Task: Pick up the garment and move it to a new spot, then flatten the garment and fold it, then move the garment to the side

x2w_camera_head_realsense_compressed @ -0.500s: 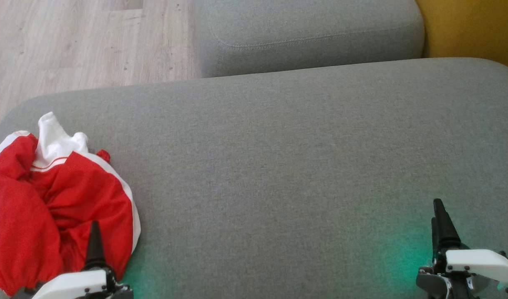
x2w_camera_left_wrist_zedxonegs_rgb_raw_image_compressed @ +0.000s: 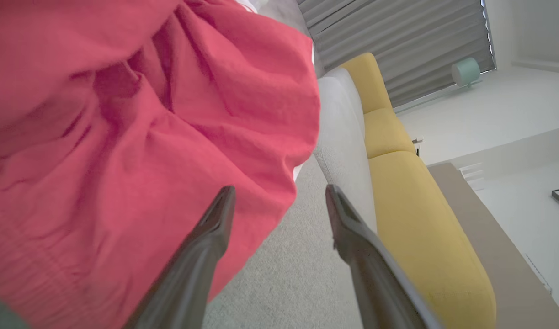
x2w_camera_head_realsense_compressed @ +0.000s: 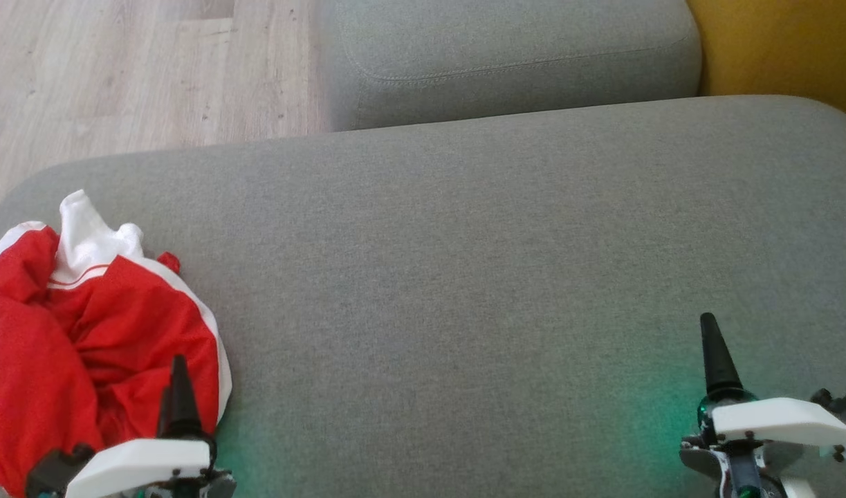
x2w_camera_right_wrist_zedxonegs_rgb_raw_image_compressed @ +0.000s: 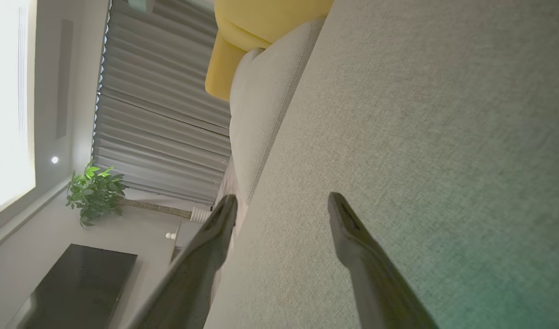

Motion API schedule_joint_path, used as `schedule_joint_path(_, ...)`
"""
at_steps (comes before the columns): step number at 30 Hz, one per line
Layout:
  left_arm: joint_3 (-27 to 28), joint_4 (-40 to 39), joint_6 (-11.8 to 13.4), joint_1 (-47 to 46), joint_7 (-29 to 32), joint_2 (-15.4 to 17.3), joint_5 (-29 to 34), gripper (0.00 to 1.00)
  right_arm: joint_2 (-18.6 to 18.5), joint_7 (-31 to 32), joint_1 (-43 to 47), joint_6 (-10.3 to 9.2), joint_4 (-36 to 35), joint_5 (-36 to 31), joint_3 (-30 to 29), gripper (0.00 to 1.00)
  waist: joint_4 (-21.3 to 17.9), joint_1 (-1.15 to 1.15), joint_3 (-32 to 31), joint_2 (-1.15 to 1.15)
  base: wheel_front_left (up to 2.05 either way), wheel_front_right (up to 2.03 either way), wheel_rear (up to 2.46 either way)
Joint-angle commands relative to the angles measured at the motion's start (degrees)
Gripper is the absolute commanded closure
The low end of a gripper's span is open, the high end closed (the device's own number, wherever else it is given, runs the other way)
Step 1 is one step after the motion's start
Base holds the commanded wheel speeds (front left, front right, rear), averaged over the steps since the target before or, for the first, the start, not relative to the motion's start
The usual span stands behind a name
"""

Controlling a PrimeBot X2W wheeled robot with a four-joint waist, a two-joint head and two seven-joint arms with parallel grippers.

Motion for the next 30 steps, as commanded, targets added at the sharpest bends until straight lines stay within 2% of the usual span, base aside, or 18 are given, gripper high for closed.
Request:
schedule_joint_path(1,0.15,-2.42,0.48,-2.3,-0.88,0.35,2.36,0.0,-0.29,-1.0,-2.74,-0.01,-2.27,-2.5,1.09,0.0,-0.07,0.0,-0.05,0.0,0.0,0.0,0.0)
schedule_joint_path(30,-3.34,-5.13,3.09,-2.58,-5.82,0.44,22.84,0.0,-0.43,-5.9,-4.45,-0.02,-3.58,-23.96,6.2,0.0,-0.07,0.0,-0.09,0.0,0.0,0.0,0.0)
